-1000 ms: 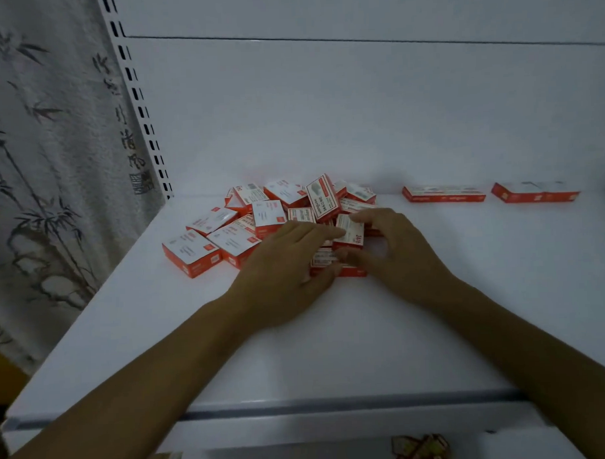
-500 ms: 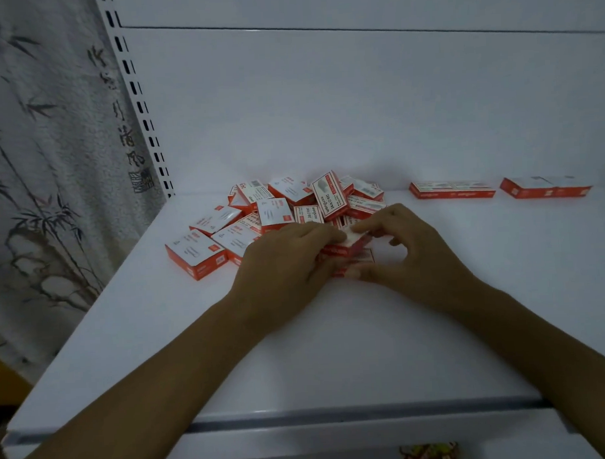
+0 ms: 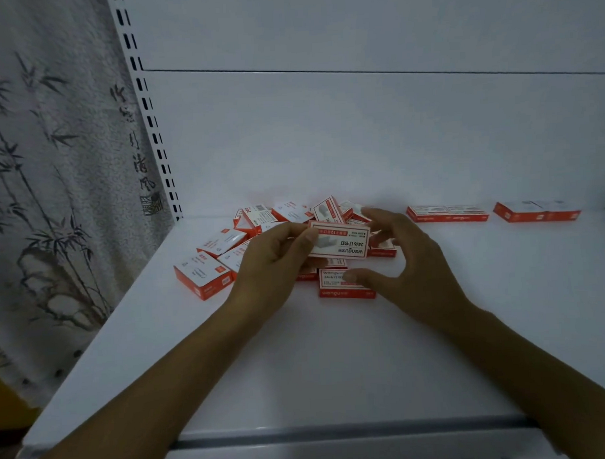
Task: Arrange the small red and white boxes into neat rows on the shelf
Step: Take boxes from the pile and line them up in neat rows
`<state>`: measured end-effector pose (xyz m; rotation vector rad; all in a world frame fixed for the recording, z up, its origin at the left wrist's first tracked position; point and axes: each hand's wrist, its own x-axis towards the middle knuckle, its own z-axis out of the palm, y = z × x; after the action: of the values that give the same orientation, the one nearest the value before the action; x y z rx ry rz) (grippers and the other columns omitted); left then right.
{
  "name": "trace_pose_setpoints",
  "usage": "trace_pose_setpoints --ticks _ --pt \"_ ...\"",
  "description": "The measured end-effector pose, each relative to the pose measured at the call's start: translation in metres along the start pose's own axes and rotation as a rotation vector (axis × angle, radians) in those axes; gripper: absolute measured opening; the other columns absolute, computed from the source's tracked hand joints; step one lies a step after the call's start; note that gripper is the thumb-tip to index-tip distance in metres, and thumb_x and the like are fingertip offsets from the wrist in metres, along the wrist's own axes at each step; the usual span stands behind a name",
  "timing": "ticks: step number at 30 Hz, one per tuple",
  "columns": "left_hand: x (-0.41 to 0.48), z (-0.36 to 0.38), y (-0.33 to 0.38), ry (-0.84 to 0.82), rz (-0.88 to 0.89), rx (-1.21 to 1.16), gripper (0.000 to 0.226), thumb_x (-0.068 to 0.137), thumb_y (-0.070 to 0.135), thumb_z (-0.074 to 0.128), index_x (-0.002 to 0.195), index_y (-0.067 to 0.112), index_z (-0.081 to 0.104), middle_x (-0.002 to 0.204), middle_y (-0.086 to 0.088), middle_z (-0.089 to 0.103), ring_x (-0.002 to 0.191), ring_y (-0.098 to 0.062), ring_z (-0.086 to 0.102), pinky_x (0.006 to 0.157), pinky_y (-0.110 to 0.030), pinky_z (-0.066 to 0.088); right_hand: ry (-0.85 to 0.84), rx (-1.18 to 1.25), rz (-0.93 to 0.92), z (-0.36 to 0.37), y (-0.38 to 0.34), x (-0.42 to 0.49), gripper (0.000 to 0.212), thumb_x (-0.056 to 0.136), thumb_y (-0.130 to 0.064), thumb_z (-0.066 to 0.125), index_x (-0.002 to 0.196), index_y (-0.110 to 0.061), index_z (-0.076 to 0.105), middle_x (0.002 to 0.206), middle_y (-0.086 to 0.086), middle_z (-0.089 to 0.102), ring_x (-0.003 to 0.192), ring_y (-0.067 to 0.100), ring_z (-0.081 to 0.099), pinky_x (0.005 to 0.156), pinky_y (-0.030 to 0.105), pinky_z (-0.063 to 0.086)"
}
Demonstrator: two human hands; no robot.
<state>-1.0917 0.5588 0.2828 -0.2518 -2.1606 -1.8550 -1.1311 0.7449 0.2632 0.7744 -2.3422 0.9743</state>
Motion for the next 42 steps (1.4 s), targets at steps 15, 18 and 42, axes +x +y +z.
trace_pose_setpoints --ticks 15,18,42 --pt "-0.013 0.003 -0.005 -0.067 0.038 0.213 0.041 0.072 0.058 0.051 0.111 0.046 0.042 0.109 0.012 0.063 0.093 -0.009 0.065 0.077 -0.030 0.057 0.034 -0.152 -0.101 -0.004 0.003 -0.004 0.055 0.074 -0.046 0.066 0.122 -0.022 0.055 0.113 -0.001 0.065 0.093 0.002 0.051 0.085 0.028 0.038" --pt "-0.013 0.003 0.003 -0.074 0.071 0.243 0.041 0.075 0.055 0.051 0.113 0.048 0.039 0.112 0.015 0.062 0.091 -0.002 0.064 0.072 -0.019 0.055 0.035 -0.180 -0.142 -0.020 0.002 0.003 0.054 0.074 -0.044 0.066 0.121 -0.021 0.055 0.110 -0.003 0.065 0.094 0.007 0.056 0.085 0.032 0.041" --pt "0.081 0.205 0.019 -0.054 0.332 0.665 0.059 0.082 0.055 0.047 0.134 0.028 0.042 0.129 0.010 0.053 0.111 -0.004 0.050 0.090 -0.027 0.044 -0.057 -0.239 -0.227 -0.176 0.168 0.030 0.052 0.074 -0.047 0.061 0.118 -0.018 0.058 0.105 0.002 0.068 0.088 0.013 0.061 0.077 0.039 0.053"
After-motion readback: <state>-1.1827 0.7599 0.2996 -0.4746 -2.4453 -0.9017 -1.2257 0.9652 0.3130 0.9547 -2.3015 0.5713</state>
